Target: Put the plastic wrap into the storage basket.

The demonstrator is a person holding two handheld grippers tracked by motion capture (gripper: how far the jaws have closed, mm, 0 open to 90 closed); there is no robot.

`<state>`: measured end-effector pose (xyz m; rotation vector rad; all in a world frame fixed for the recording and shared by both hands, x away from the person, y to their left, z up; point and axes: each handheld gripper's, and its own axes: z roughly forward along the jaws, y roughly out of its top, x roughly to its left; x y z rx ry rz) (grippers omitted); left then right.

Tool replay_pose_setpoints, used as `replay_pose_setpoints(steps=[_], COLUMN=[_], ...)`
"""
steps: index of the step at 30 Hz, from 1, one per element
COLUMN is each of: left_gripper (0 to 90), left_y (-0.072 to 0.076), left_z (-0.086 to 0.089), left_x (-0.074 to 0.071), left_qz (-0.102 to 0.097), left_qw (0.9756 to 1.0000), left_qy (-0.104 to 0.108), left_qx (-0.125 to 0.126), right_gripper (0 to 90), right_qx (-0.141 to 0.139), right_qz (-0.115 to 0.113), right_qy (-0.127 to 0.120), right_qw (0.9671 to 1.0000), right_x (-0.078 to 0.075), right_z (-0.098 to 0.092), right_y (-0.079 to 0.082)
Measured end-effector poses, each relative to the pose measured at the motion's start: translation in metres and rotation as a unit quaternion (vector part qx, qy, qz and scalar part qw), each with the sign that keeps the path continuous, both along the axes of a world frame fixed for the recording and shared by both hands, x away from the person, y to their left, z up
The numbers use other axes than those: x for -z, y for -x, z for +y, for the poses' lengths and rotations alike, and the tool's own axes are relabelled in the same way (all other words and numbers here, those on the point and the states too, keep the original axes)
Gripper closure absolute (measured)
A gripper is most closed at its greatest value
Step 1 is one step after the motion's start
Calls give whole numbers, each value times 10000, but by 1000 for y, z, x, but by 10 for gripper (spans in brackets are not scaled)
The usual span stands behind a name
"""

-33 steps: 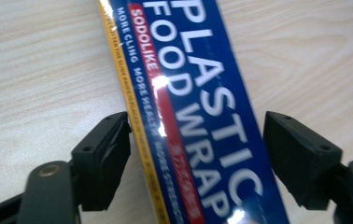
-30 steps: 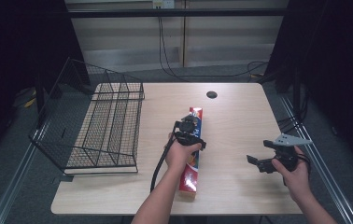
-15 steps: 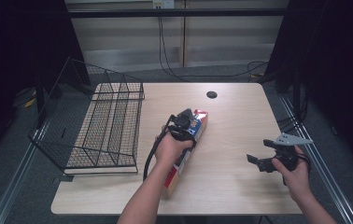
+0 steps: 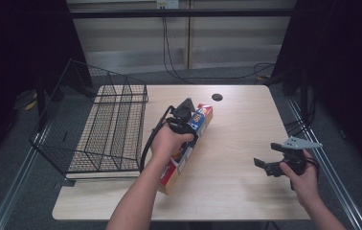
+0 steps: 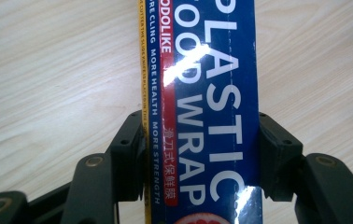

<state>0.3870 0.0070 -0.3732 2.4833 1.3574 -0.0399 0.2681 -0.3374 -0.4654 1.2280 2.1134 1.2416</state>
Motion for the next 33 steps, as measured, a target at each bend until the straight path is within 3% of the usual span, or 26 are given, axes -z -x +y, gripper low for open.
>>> replay_pose_setpoints(steps=[24,33], left_gripper=[443,443], left_y=[-11,-13], left_z=[41,51], left_x=[-44,-52], left_qz=[90,79], left_qw=[9994,9987], left_qy=[-176,-182], left_qx=[-288,-474], right_gripper=[11,11], right_qx=[-21,-19], right_qz=[-11,11], right_qy=[-20,-36], right_qw=[10000,10000], right_x=[0,0], right_z=[-1,-1], right_y=[-1,-1])
